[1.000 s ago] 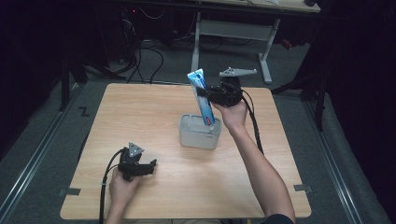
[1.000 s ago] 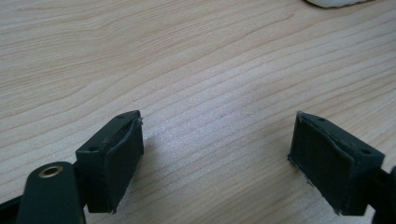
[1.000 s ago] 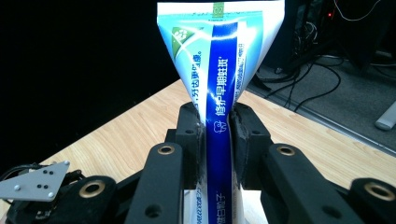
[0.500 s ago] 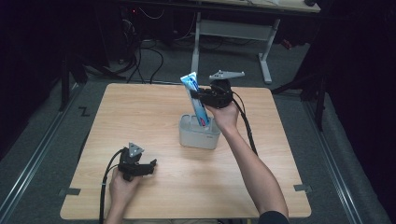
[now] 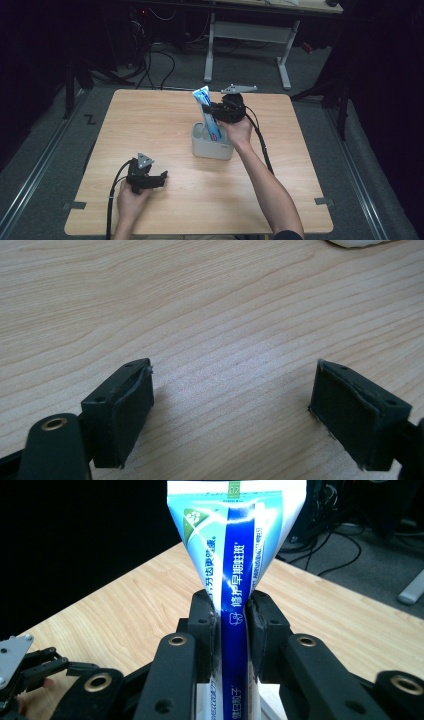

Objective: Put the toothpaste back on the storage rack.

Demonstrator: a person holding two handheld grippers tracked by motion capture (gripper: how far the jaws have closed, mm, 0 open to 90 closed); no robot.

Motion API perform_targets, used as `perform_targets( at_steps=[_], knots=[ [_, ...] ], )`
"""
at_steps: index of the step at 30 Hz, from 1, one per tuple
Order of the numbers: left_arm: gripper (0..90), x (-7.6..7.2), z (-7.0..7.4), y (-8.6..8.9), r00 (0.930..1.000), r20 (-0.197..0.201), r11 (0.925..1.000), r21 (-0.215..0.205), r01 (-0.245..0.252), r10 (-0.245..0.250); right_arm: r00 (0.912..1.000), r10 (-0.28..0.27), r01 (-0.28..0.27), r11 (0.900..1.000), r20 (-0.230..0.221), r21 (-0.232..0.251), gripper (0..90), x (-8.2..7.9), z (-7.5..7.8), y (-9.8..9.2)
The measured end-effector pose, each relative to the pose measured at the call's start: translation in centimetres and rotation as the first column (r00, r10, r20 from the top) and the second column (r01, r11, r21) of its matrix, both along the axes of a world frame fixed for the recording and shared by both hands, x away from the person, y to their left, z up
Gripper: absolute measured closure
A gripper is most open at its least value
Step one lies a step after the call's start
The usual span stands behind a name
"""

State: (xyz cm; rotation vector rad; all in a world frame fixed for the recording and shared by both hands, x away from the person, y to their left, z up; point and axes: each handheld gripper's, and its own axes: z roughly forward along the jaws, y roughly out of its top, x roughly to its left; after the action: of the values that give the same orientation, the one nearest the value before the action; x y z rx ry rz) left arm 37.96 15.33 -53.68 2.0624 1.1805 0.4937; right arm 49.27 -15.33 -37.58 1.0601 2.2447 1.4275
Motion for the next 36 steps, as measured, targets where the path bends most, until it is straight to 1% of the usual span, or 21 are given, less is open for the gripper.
perform_targets(
  at_steps=[4,8,9,11,13,15,19,20,22,26,29,31,36],
  knots=[
    [17.9,0.0,0.0,0.0,1.0000,-0.001,1.0000,-0.001,-0.001,0.001,1.0000,-0.007,0.008,1.000,0.005,-0.024,74.4,-0.2,-0.5,0.0],
    [17.8,0.0,0.0,0.0,1.0000,-0.001,1.0000,0.000,0.000,0.000,0.9999,-0.015,0.015,1.000,0.001,-0.013,74.3,-0.3,-0.8,-0.3],
    [17.8,0.0,0.0,0.0,1.0000,-0.001,1.0000,0.000,0.000,0.000,0.9999,-0.017,0.017,1.000,-0.005,-0.017,74.3,-0.3,-0.8,-0.3],
    [17.9,0.0,0.0,0.0,1.0000,-0.001,1.0000,-0.002,-0.001,0.001,0.9999,-0.016,0.016,0.999,-0.004,-0.042,74.3,-0.3,-1.0,-0.3],
    [17.9,0.0,0.0,0.0,1.0000,-0.002,1.0000,0.001,-0.001,0.001,0.9999,-0.015,0.015,0.998,0.001,-0.059,74.3,-0.4,-1.2,-0.4],
    [17.9,0.0,0.0,0.0,1.0000,-0.002,1.0000,-0.002,-0.001,0.001,0.9999,-0.014,0.014,0.998,-0.004,-0.068,74.3,-0.4,-1.3,-0.5],
    [17.8,0.0,0.0,0.0,1.0000,-0.001,1.0000,-0.001,-0.002,0.002,0.9999,-0.012,0.012,0.998,-0.009,-0.069,74.3,-0.4,-1.5,-0.7],
    [17.9,0.0,0.0,0.0,1.0000,-0.002,1.0000,0.000,-0.001,0.001,0.9998,-0.011,0.010,0.997,-0.016,-0.075,74.2,-0.4,-1.6,-0.7],
    [17.9,0.0,0.0,0.0,1.0000,-0.002,1.0000,0.000,-0.002,0.002,0.9998,-0.010,0.008,0.996,-0.016,-0.084,74.2,-0.4,-1.7,-0.7],
    [17.8,0.0,0.0,0.0,1.0000,-0.002,1.0000,0.000,0.000,0.000,0.9995,-0.005,0.002,0.996,-0.031,-0.090,74.2,-0.4,-2.0,-0.6],
    [17.8,0.0,0.0,0.0,1.0000,-0.002,1.0000,-0.001,0.000,0.000,0.9996,-0.003,0.000,0.995,-0.029,-0.102,74.2,-0.6,-2.3,-0.4],
    [17.9,0.0,0.0,0.0,1.0000,0.000,1.0000,-0.001,-0.002,0.002,0.9992,-0.007,0.002,0.994,-0.040,-0.108,74.2,-0.5,-2.5,-0.5],
    [17.8,0.0,0.0,0.0,1.0000,0.000,1.0000,-0.002,-0.002,0.002,0.9989,-0.010,0.006,0.995,-0.045,-0.101,74.2,-0.6,-3.0,-0.9]
  ],
)
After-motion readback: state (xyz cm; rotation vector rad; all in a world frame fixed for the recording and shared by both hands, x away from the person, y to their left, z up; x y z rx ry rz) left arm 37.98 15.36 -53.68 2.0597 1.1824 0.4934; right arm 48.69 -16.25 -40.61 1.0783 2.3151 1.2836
